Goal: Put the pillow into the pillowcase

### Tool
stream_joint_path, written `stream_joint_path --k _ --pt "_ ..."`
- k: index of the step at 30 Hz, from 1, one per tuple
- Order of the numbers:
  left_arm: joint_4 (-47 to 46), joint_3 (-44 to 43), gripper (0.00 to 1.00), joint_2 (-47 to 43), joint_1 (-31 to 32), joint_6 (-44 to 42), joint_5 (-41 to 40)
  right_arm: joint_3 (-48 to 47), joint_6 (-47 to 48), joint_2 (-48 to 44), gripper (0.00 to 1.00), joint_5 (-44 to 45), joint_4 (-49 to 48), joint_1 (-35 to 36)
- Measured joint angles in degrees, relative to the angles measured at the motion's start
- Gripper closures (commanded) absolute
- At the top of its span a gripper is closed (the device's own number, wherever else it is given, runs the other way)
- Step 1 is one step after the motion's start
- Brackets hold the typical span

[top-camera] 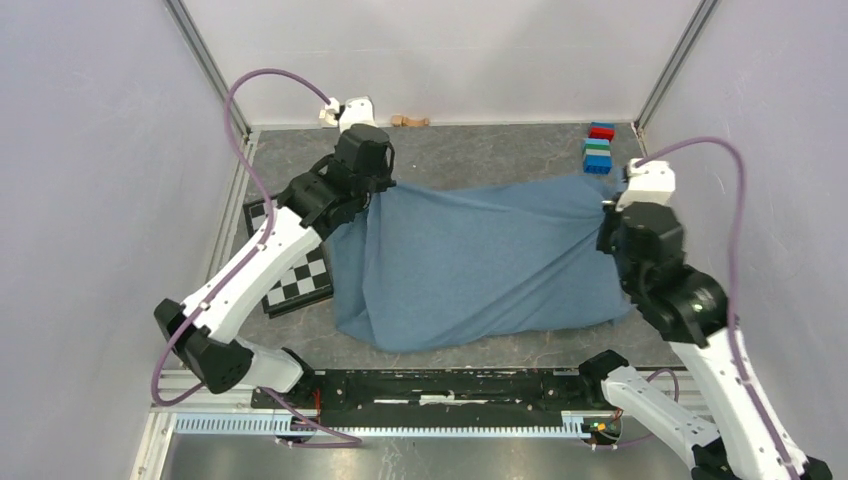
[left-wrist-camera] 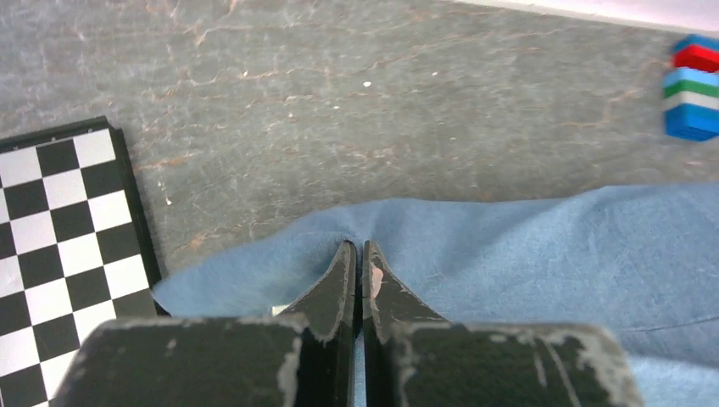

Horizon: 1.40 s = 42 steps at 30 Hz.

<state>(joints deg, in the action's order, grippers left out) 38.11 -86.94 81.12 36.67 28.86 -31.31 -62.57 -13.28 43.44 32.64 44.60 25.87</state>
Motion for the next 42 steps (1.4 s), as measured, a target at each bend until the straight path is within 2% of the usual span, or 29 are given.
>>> stream_joint_path --k 5,9,12,16,18,20,23,28,31,33,34,35,36,38,39,42 --pt "6.5 -11.7 0.98 -0.6 1.3 -1.4 -1.7 -17.7 2.5 1.5 1.0 0.3 6.0 0.0" --pt "7.7 -21.7 0.97 0.1 3.9 -2.2 -3.0 -29.1 4.3 4.6 1.0 0.6 5.9 0.0" --pt "9.3 -26.8 0.97 0.0 6.6 -2.3 -2.5 -30.7 5.5 5.1 1.0 1.0 5.9 0.0" --pt "11.4 -28.1 0.97 -0.9 13.7 -3.5 -2.6 -27.9 6.3 5.1 1.0 1.9 7.8 0.0" --pt "12.7 -28.4 0.97 -0.7 14.6 -3.6 -0.8 -25.6 6.2 4.7 1.0 1.6 8.6 0.0" --pt "13.1 -27.6 0.98 -0.6 8.8 -3.2 3.8 -23.6 6.1 4.2 1.0 1.2 9.9 0.0" --pt "15.7 -28.2 0.98 2.2 0.7 -2.9 4.7 -24.5 6.1 4.0 1.0 0.7 12.7 0.0" --pt "16.4 -27.6 0.97 5.2 1.3 -2.8 7.0 -27.2 7.1 4.8 1.0 0.9 11.3 0.0" --pt "16.3 -27.5 0.98 7.4 -4.1 -2.2 11.5 -19.6 8.0 5.7 0.99 2.3 4.3 -0.1" --pt "16.0 -27.5 0.97 11.0 -8.0 -1.8 14.2 -13.1 8.6 9.7 0.71 1.9 -0.3 -1.7" --pt "15.5 -27.7 0.78 14.2 -9.8 -1.6 15.9 -10.0 8.7 13.1 0.55 0.3 -2.8 -3.3" --pt "14.8 -28.5 0.55 18.7 -11.7 -1.5 17.6 -7.1 8.5 16.5 0.45 -1.4 -5.6 -4.9" --pt "14.1 -29.1 0.37 22.2 -12.9 -1.4 18.4 -4.2 8.3 20.4 0.33 -3.3 -8.3 -6.7" --pt "12.5 -29.7 0.14 31.2 -15.2 -1.5 19.6 2.2 7.6 27.3 0.17 -6.4 -11.5 -9.4" --pt "12.3 -29.2 0.06 34.0 -15.8 -1.7 19.7 4.9 7.0 28.5 0.09 -7.6 -11.6 -10.1" --pt "12.3 -22.3 0.02 37.1 -17.6 -1.4 19.9 10.3 6.0 26.6 0.05 -10.4 -11.2 -11.9"
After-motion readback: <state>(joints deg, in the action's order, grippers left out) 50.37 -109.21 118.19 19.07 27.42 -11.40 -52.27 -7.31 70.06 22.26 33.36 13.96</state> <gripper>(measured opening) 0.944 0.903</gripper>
